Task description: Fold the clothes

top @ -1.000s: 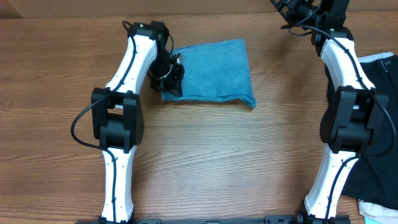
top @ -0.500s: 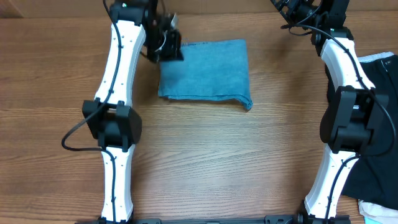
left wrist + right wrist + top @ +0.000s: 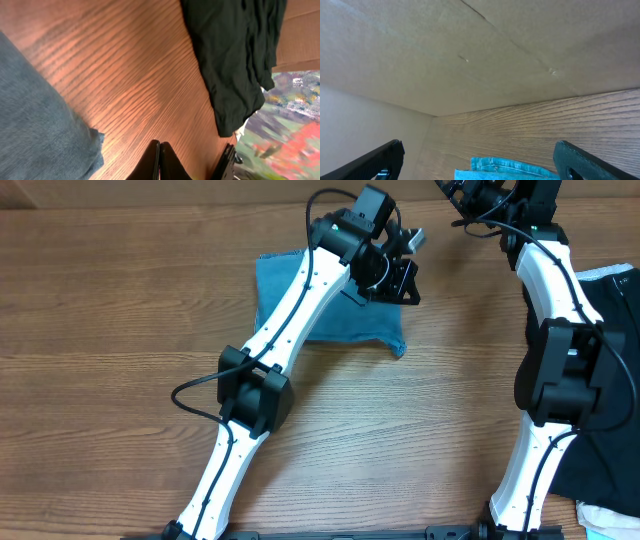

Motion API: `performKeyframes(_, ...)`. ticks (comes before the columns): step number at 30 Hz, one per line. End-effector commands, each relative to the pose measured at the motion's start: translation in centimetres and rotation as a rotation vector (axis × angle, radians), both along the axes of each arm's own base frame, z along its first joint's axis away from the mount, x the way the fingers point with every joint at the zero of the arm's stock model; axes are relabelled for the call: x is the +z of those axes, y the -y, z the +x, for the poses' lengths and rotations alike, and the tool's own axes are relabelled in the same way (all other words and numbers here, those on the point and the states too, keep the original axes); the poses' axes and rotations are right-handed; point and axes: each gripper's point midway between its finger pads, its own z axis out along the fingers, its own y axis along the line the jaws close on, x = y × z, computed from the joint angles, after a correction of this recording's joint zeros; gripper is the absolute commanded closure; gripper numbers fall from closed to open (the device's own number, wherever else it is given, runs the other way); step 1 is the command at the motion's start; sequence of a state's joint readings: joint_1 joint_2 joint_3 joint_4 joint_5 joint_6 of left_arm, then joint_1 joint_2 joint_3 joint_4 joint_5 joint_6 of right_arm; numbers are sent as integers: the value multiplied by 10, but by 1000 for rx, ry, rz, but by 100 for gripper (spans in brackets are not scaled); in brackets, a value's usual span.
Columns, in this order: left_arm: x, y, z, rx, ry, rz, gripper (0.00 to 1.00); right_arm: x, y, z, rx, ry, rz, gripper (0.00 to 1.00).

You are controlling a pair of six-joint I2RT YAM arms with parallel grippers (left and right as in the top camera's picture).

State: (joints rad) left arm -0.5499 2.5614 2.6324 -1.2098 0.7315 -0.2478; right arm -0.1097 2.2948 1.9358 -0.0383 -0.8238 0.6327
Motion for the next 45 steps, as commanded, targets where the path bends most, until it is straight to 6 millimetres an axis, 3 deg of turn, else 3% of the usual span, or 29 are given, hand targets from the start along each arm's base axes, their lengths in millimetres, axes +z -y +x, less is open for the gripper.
performKeyframes(1, -46, 1, -12, -13, -166, 16, 96, 11, -2, -1, 9, 24, 0, 0)
performKeyframes(8, -141, -13, -38, -82, -347, 114, 96, 11, -2, -1, 9, 24, 0, 0)
performKeyframes(12, -173, -19, -44, -114, -372, 138, 96, 11, -2, -1, 9, 24, 0, 0)
performKeyframes(14, -172, -20, -44, -118, -367, 135, 96, 11, -2, -1, 9, 24, 0, 0)
performKeyframes(16, -154, -19, -37, -108, -344, 117, 96, 11, -2, -1, 9, 24, 0, 0)
performKeyframes(18, -114, -17, -27, -92, -294, 72, 96, 11, -2, -1, 9, 24, 0, 0)
performKeyframes(21, -37, -20, 14, -13, -107, -28, 96, 11, -2, -1, 9, 24, 0, 0)
performKeyframes(23, -20, -38, 49, 87, 3, -8, 95, 11, -2, -1, 9, 24, 0, 0)
performKeyframes(27, -20, -65, 100, 184, 113, -45, 95, 11, -2, -1, 9, 24, 0, 0)
performKeyframes(32, -21, -61, 142, 201, 288, -131, 89, 11, -2, -1, 9, 24, 0, 0)
performKeyframes(34, -40, -62, 155, 235, 316, -109, 88, 11, -2, -1, 9, 24, 0, 0)
performKeyframes(42, -129, -92, 149, 305, 198, 33, 87, 11, -2, -1, 9, 24, 0, 0)
performKeyframes(43, -123, -94, 151, 306, 191, 6, 90, 11, -2, -1, 9, 24, 0, 0)
performKeyframes(45, -91, -96, 159, 295, 206, -84, 94, 11, -2, -1, 9, 24, 0, 0)
